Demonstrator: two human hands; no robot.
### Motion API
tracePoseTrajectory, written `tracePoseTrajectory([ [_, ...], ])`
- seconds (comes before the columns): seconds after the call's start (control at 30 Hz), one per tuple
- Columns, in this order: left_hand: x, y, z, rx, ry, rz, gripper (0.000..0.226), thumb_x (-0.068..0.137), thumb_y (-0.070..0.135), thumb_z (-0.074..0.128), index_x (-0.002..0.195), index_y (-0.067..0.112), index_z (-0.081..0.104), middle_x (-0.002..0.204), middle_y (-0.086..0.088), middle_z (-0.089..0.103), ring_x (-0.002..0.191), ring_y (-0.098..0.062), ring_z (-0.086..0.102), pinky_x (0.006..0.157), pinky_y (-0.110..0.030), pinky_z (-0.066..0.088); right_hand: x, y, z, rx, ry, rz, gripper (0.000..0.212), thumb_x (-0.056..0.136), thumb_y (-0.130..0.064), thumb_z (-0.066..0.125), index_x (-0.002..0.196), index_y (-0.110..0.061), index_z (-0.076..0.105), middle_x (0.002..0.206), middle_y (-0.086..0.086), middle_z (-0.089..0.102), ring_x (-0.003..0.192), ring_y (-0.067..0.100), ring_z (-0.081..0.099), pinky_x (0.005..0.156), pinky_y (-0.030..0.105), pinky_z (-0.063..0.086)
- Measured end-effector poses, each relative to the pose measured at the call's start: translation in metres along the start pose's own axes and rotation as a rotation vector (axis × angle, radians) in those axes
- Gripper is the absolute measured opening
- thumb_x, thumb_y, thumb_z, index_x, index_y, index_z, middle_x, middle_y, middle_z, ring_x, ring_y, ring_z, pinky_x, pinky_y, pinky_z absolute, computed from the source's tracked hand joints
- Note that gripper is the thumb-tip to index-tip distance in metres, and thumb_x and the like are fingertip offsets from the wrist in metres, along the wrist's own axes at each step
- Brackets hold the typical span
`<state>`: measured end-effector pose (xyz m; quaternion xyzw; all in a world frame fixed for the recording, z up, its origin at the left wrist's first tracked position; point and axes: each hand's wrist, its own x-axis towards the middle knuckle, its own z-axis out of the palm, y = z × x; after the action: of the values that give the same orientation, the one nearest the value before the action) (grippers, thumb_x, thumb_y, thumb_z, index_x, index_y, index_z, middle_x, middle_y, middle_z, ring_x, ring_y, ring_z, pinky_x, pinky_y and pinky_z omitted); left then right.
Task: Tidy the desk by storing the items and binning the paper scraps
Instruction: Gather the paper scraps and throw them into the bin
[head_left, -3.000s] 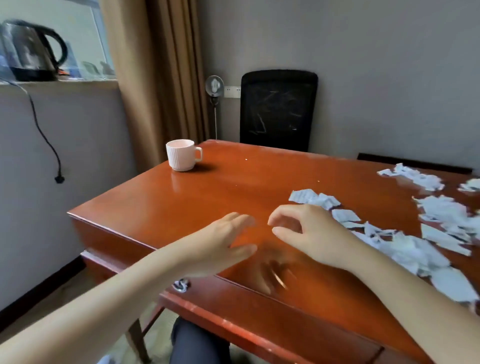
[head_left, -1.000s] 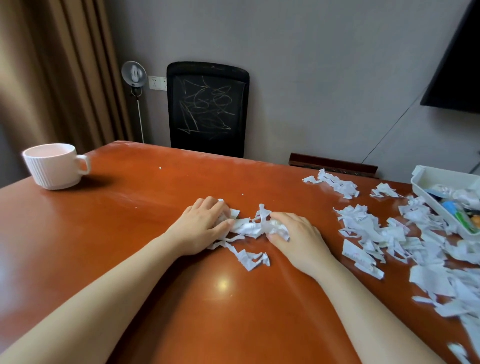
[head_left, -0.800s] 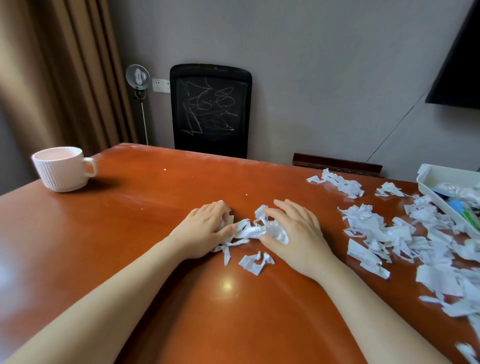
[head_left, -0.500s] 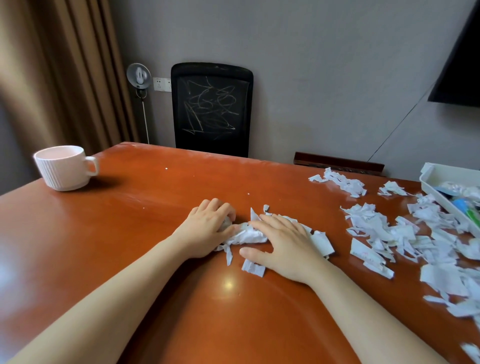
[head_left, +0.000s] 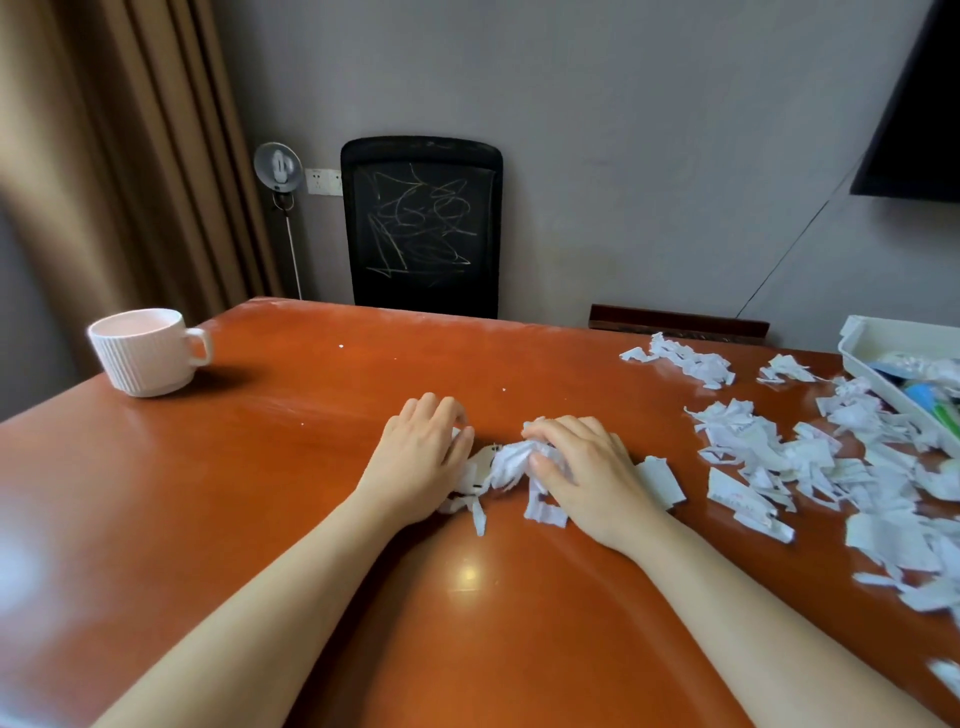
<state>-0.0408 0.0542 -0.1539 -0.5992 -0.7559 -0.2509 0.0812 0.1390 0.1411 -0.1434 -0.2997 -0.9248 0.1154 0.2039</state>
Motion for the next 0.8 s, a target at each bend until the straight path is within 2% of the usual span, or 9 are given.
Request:
tracePoseTrajectory([
  [0.07,-0.001,0.001,0.000,-0.017,-0.015,-0.034,0.070,0.078,0.057,0.005,0.118,0.020,0.049,0.124,0.002,0.044,0.115,-0.020,0.039,0.095,-0.032,0.031,-0.001,-0.002,-0.001,-0.028,0.049,-0.006,0.031,0.098,-0.036,0.040,0.126,-0.028,0.051,0.134,-0.014,0.046,0.127,0.009,0.033,0.103,0.029,0.027],
  [0.13,-0.001,0.001,0.000,-0.035,-0.095,-0.050,0.083,0.072,0.065,0.001,0.129,0.023,0.045,0.140,0.006,0.039,0.131,-0.016,0.030,0.104,-0.035,0.024,-0.002,-0.004,-0.002,-0.049,0.025,0.013,0.038,0.096,-0.042,0.041,0.131,-0.030,0.047,0.142,-0.011,0.038,0.134,0.011,0.027,0.107,0.031,0.025],
  [0.23,-0.001,0.001,-0.002,-0.036,-0.215,-0.030,0.091,0.067,0.075,0.000,0.132,0.029,0.043,0.140,0.010,0.043,0.133,-0.012,0.031,0.106,-0.035,0.020,-0.006,-0.006,-0.005,-0.036,-0.108,0.043,0.056,0.090,-0.060,0.038,0.141,-0.040,0.031,0.154,-0.012,0.020,0.142,0.012,0.016,0.113,0.039,0.020],
  [0.33,-0.007,0.002,-0.007,-0.163,-0.253,0.002,0.086,0.069,0.074,-0.002,0.132,0.036,0.044,0.138,0.015,0.043,0.131,-0.009,0.031,0.104,-0.032,0.021,-0.009,-0.006,-0.008,0.002,-0.249,0.047,0.067,0.083,-0.067,0.044,0.143,-0.048,0.020,0.157,-0.015,0.010,0.146,0.012,0.006,0.118,0.045,0.007],
  [0.43,-0.015,0.005,-0.011,-0.158,-0.293,0.033,0.086,0.069,0.076,0.001,0.134,0.036,0.041,0.136,0.016,0.041,0.131,-0.007,0.029,0.105,-0.029,0.020,-0.009,-0.003,-0.005,-0.036,-0.279,0.009,0.062,0.082,-0.065,0.048,0.139,-0.049,0.029,0.156,-0.015,0.016,0.146,0.010,0.006,0.117,0.041,0.004],
  [0.53,-0.018,0.007,-0.009,0.022,-0.307,0.104,0.087,0.063,0.084,0.018,0.133,0.035,0.038,0.134,0.015,0.037,0.130,-0.008,0.027,0.108,-0.030,0.021,-0.005,-0.002,-0.001,-0.023,-0.176,-0.036,0.039,0.090,-0.050,0.048,0.128,-0.039,0.047,0.140,-0.017,0.039,0.135,0.006,0.026,0.111,0.032,0.019],
  [0.63,-0.016,0.006,-0.007,0.009,-0.282,0.094,0.082,0.060,0.085,0.031,0.124,0.035,0.042,0.126,0.015,0.040,0.122,-0.009,0.034,0.103,-0.027,0.025,-0.001,0.001,0.003,-0.016,-0.111,-0.079,0.021,0.091,-0.043,0.048,0.105,-0.029,0.054,0.117,-0.016,0.049,0.111,0.008,0.039,0.097,0.031,0.032],
  [0.7,-0.015,0.005,-0.006,-0.023,-0.251,0.080,0.069,0.066,0.080,0.042,0.115,0.032,0.046,0.119,0.014,0.043,0.114,-0.009,0.037,0.096,-0.025,0.028,0.000,0.002,0.004,-0.029,-0.095,-0.103,0.023,0.088,-0.048,0.046,0.093,-0.026,0.053,0.105,-0.015,0.049,0.096,0.008,0.039,0.087,0.030,0.033],
  [0.8,-0.013,0.003,-0.004,-0.069,-0.188,0.065,0.044,0.076,0.063,0.058,0.100,0.027,0.050,0.107,0.011,0.046,0.099,-0.012,0.041,0.085,-0.024,0.033,0.000,0.002,0.003,0.061,-0.091,-0.089,0.021,0.088,-0.044,0.057,0.085,-0.023,0.053,0.091,-0.014,0.049,0.089,0.009,0.041,0.081,0.030,0.038],
])
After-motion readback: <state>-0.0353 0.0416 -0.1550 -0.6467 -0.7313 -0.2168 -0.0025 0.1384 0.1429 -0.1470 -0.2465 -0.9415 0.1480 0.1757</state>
